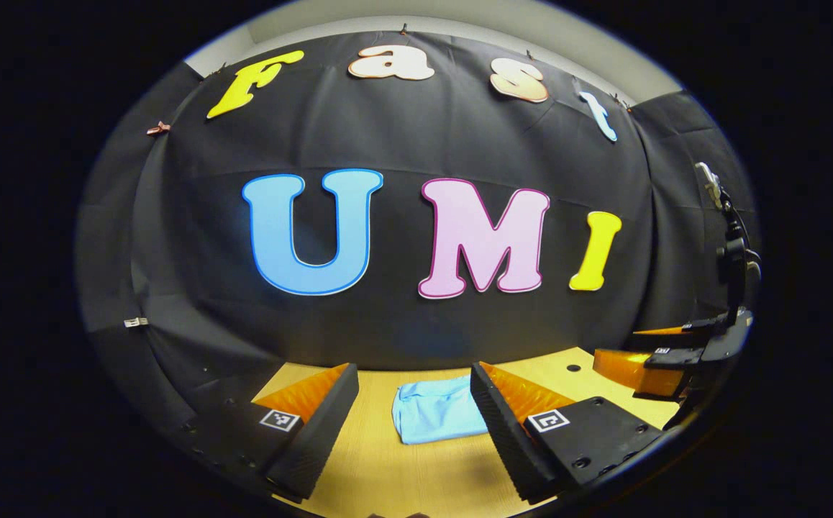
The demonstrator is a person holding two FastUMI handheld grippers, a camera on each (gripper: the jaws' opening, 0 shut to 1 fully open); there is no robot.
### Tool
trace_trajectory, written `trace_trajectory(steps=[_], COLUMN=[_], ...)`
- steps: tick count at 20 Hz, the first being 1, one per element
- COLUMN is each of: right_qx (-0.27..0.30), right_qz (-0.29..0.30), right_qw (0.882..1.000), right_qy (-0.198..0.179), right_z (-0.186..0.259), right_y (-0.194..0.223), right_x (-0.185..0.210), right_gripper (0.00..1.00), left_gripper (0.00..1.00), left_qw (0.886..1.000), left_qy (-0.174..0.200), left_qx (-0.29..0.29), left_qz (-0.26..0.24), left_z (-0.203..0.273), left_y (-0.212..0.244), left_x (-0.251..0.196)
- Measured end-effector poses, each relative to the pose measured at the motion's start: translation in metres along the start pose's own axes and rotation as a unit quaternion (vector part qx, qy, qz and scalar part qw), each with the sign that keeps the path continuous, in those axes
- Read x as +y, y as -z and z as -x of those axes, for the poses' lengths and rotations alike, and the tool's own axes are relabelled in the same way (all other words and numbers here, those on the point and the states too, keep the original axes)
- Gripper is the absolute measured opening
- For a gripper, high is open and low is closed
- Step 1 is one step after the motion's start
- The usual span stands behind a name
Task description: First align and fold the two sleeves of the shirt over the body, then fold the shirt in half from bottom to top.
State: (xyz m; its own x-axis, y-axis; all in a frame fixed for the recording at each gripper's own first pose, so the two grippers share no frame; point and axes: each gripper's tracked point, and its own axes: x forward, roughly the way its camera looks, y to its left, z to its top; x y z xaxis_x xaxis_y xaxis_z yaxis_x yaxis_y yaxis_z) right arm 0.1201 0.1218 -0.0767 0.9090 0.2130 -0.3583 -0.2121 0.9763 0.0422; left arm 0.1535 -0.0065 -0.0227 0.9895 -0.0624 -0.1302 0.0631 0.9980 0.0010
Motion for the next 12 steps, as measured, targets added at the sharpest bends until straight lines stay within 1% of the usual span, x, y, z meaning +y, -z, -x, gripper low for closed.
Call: trace_trajectory(steps=[2, 4, 7, 9, 12], right_qx=[0.013, 0.024, 0.015, 0.003, -0.003], right_qz=[-0.002, 0.0, 0.008, 0.001, -0.017], right_qw=[1.0, 0.999, 0.999, 1.0, 0.999], right_qy=[-0.02, -0.032, -0.028, -0.028, -0.032], right_z=[0.029, 0.044, 0.077, 0.098, 0.123], right_y=[0.011, 0.027, 0.029, 0.027, 0.031], right_x=[0.016, 0.017, 0.016, 0.019, 0.023], right_gripper=[0.99, 0.99, 1.0, 0.99, 0.99], left_gripper=[0.99, 0.99, 0.99, 0.99, 0.99], left_qw=[1.0, 1.0, 1.0, 1.0, 1.0], left_qy=[0.006, 0.013, 0.016, 0.013, 0.024], left_qx=[0.0, -0.001, 0.0, -0.006, -0.018], left_qz=[0.006, 0.003, 0.0, 0.001, -0.003], left_z=[0.032, 0.059, 0.096, 0.117, 0.141], left_y=[0.0, 0.0, 0.0, -0.002, -0.003], left_x=[-0.006, -0.012, -0.016, -0.015, -0.023])
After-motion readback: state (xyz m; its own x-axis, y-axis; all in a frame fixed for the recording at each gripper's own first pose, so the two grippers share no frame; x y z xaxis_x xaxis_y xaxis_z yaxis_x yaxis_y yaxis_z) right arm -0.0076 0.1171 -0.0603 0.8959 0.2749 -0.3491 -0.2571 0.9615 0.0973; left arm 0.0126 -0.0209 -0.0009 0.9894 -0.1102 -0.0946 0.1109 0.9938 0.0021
